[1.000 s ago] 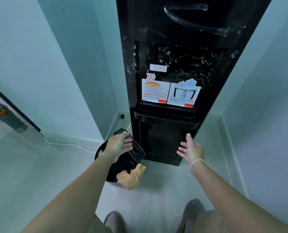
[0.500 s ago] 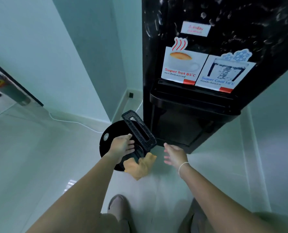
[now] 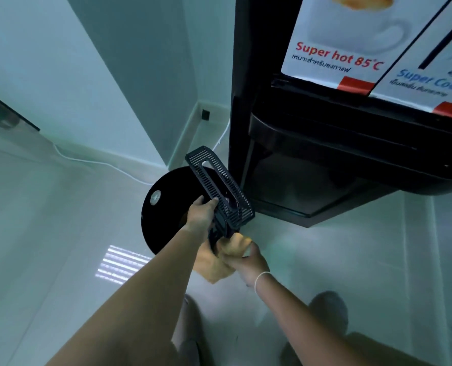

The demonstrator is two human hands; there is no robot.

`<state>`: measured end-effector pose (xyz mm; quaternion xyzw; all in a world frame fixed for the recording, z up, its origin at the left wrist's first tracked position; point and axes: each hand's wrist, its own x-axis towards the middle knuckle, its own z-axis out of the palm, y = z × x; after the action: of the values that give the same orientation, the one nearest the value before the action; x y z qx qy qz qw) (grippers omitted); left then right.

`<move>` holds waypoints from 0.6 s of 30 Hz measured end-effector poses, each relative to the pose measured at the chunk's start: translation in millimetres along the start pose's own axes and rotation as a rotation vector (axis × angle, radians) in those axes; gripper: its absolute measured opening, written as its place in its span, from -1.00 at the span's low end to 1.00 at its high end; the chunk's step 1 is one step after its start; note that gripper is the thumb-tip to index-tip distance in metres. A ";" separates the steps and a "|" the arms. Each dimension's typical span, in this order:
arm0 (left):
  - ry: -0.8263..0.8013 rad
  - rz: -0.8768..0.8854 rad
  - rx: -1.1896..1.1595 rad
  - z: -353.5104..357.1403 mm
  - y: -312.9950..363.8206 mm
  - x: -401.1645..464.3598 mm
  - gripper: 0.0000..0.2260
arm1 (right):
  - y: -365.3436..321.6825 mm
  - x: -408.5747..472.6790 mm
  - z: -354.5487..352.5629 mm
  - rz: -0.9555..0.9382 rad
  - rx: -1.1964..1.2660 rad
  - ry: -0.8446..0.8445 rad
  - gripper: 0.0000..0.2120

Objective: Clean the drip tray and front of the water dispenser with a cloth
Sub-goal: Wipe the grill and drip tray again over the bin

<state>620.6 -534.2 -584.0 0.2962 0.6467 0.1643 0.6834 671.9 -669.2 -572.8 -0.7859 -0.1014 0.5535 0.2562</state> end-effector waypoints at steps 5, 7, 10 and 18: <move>-0.056 0.049 -0.014 3.1 2.7 5.3 -0.90 | -2.3 2.7 12.0 0.001 -0.058 0.040 -0.81; -0.056 0.072 -0.019 -1.4 3.9 3.8 -0.84 | -4.7 -1.0 10.6 -0.041 -0.056 0.048 -0.84; -0.056 0.106 -0.031 -16.1 8.5 -7.6 -0.82 | -10.7 -12.0 4.5 -0.110 0.166 0.117 -0.92; 0.009 0.328 0.016 -77.3 31.9 -64.9 -0.80 | -54.6 -64.3 -4.0 -0.407 0.483 0.184 -0.87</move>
<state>542.7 -534.2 -512.4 0.4024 0.5940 0.2702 0.6420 658.7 -652.5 -491.1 -0.7127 -0.0987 0.4257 0.5488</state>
